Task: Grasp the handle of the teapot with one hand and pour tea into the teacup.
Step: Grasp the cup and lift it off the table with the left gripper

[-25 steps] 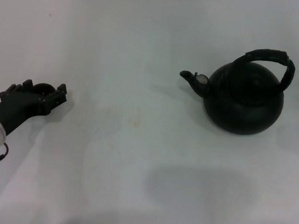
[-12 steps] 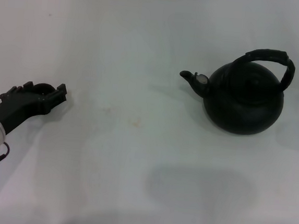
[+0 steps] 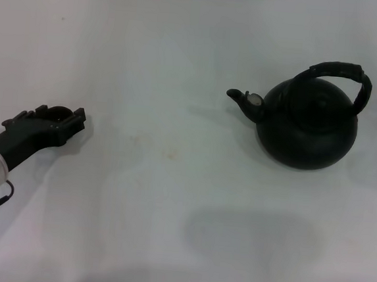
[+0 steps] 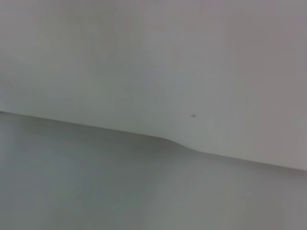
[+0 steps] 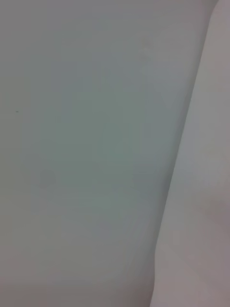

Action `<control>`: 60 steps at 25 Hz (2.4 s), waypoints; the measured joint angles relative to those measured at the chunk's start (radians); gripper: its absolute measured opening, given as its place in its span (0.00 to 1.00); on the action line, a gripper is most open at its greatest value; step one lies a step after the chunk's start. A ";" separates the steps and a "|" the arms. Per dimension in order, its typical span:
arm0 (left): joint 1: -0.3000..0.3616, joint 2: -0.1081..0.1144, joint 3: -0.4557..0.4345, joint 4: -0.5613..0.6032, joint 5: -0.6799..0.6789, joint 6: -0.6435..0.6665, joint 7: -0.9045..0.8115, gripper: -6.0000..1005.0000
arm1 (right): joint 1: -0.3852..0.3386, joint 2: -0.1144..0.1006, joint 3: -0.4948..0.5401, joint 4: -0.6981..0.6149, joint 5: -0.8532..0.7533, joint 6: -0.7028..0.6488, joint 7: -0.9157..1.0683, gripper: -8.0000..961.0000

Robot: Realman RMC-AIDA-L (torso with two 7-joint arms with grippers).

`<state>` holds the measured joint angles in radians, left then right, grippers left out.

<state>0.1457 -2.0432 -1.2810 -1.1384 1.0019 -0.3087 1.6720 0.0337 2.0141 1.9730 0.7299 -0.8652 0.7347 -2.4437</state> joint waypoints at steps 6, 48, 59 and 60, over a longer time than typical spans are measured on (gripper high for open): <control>0.000 0.003 -0.015 -0.001 0.000 -0.035 0.000 0.79 | -0.002 0.000 0.000 0.000 0.001 0.000 -0.009 0.65; 0.011 -0.002 -0.024 0.010 0.056 -0.065 -0.031 0.78 | -0.008 0.002 0.000 -0.001 0.003 0.008 -0.009 0.65; 0.023 0.000 -0.026 -0.031 0.119 -0.131 -0.086 0.83 | -0.008 0.001 0.000 -0.001 0.003 0.008 -0.009 0.65; 0.029 0.000 -0.026 -0.043 0.130 -0.138 -0.090 0.83 | -0.008 0.001 0.000 -0.001 0.003 0.006 -0.009 0.65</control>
<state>0.1743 -2.0436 -1.3074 -1.1809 1.1323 -0.4468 1.5817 0.0260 2.0153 1.9728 0.7286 -0.8621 0.7406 -2.4528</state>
